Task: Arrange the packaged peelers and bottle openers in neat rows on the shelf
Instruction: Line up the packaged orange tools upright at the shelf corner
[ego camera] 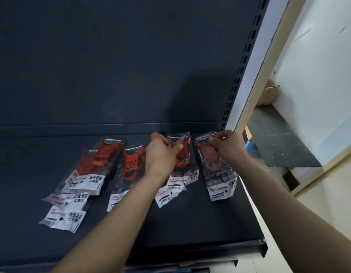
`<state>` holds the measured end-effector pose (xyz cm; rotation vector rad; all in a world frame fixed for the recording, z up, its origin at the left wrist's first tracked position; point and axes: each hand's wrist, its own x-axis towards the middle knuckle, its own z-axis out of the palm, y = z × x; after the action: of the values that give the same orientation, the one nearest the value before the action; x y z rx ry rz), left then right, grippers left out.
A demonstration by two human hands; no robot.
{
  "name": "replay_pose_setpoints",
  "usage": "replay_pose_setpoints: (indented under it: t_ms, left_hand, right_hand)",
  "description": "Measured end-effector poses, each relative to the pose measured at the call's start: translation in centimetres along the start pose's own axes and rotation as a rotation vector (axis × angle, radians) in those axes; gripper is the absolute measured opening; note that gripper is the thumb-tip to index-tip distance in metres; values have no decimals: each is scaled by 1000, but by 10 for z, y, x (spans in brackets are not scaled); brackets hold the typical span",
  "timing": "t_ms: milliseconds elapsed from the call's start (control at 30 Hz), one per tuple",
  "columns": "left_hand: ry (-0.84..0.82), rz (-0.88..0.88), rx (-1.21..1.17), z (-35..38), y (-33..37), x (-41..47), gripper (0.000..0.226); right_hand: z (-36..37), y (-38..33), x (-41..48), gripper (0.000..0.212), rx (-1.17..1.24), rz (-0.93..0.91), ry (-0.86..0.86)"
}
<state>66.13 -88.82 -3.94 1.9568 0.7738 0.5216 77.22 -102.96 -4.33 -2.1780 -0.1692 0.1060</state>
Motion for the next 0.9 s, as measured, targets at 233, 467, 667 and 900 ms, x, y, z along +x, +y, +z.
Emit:
replay_pose_setpoints:
  t_ms: [233,467,667,900]
  left_hand:
    - [-13,69,250,38,2,3,25]
    - [-1,156,351,37,0,6,24]
    - [-212,395,414,18,-13,-2,26]
    - [-342,450,494,11,-21,13,31]
  right_hand:
    - [-10,16,12,25,-108,-26,-18]
    - [-1,25,4,43,-246,-184,-147]
    - [10,19,3,31,-307,-261,-165]
    - [25,9,1,29,-361,-261,-142]
